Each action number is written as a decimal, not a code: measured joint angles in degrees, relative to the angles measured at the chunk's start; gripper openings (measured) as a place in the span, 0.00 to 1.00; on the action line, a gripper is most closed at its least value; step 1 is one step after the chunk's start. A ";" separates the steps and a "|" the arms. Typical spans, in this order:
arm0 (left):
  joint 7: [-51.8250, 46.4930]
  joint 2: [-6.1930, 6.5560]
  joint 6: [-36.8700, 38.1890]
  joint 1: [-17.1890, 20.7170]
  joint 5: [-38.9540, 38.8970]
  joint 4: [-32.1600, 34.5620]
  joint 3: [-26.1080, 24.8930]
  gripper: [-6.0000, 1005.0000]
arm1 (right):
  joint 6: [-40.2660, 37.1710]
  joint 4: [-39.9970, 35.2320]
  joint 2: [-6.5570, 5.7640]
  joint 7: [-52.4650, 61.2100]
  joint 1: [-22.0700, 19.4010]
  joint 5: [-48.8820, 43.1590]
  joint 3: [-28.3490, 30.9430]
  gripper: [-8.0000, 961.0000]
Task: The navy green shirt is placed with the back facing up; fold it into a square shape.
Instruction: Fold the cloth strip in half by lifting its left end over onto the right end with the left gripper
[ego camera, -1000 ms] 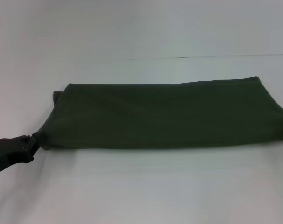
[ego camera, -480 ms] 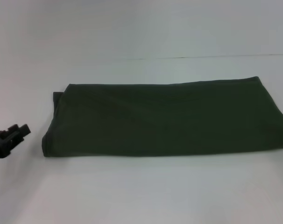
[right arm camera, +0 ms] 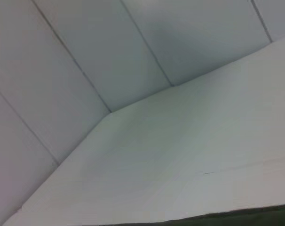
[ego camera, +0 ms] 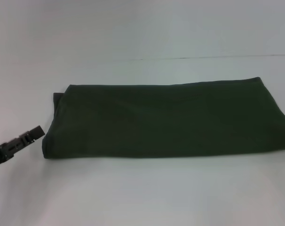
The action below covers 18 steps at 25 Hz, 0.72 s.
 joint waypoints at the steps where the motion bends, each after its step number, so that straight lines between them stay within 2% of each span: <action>1: -1.81 -0.10 0.81 0.29 0.07 -0.13 0.06 0.72 | 0.22 0.02 0.02 0.05 0.43 -0.06 -0.11 0.84; 4: -4.60 -0.38 1.73 0.51 0.08 -0.23 0.30 0.81 | 0.74 -0.10 0.31 -0.06 1.47 0.03 -0.15 0.93; 5: -5.96 -0.42 2.22 0.53 0.09 -0.37 0.66 0.81 | 0.81 -0.15 0.37 -0.18 1.78 0.11 -0.15 0.96; 12: -12.74 -0.32 4.20 0.10 0.11 -1.02 4.16 0.81 | 1.56 -0.19 0.25 -0.56 3.23 0.15 -0.22 0.96; 18: -18.26 -0.26 -1.59 -0.32 0.11 -1.04 10.70 0.82 | 1.63 -0.24 -0.28 -0.12 3.34 0.19 -0.22 0.96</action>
